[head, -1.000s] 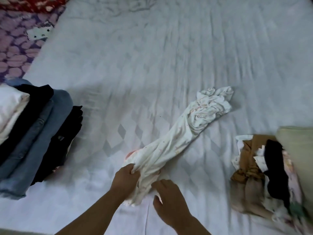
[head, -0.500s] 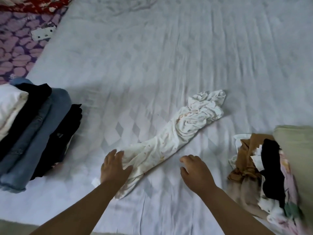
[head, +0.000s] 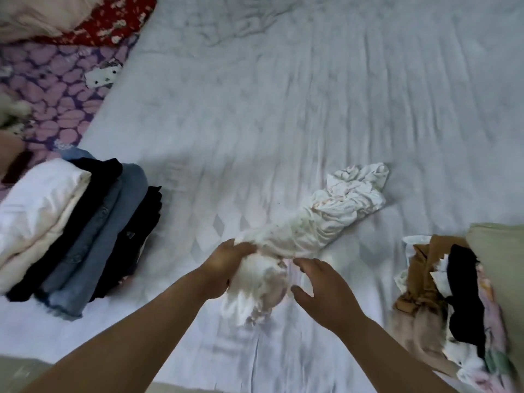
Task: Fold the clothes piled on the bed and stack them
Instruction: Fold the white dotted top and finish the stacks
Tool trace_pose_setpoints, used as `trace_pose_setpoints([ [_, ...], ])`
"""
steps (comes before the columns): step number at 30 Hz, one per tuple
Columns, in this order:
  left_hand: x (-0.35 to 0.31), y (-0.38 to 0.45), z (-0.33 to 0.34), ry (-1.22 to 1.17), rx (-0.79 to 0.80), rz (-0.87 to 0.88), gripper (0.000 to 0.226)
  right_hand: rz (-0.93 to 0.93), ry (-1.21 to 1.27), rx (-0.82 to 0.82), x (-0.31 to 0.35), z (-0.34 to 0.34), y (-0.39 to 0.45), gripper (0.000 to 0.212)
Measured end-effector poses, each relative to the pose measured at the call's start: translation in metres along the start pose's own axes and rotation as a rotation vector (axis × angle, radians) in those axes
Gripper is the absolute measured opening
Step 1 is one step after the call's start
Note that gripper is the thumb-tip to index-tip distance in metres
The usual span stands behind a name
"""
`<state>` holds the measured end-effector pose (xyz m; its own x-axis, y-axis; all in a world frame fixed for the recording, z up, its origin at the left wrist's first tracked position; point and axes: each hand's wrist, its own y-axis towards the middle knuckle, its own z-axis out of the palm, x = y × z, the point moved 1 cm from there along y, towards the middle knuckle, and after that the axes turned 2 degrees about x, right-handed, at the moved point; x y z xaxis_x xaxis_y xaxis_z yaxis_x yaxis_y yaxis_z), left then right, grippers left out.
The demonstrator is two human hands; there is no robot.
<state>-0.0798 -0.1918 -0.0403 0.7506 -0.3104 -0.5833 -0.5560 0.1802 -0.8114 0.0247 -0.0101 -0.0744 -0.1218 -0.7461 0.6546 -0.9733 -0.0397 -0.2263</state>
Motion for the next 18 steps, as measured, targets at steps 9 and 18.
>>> trace_pose_setpoints([
  [9, -0.121, -0.094, 0.039, -0.361, 0.134, 0.030, 0.025, -0.184, 0.176, -0.377, 0.085, -0.109, -0.012, 0.077],
  [18, -0.158, -0.169, 0.032, -0.326, 0.108, 0.145, 0.022, -0.172, 0.554, -0.491, 0.175, -0.205, -0.031, 0.024],
])
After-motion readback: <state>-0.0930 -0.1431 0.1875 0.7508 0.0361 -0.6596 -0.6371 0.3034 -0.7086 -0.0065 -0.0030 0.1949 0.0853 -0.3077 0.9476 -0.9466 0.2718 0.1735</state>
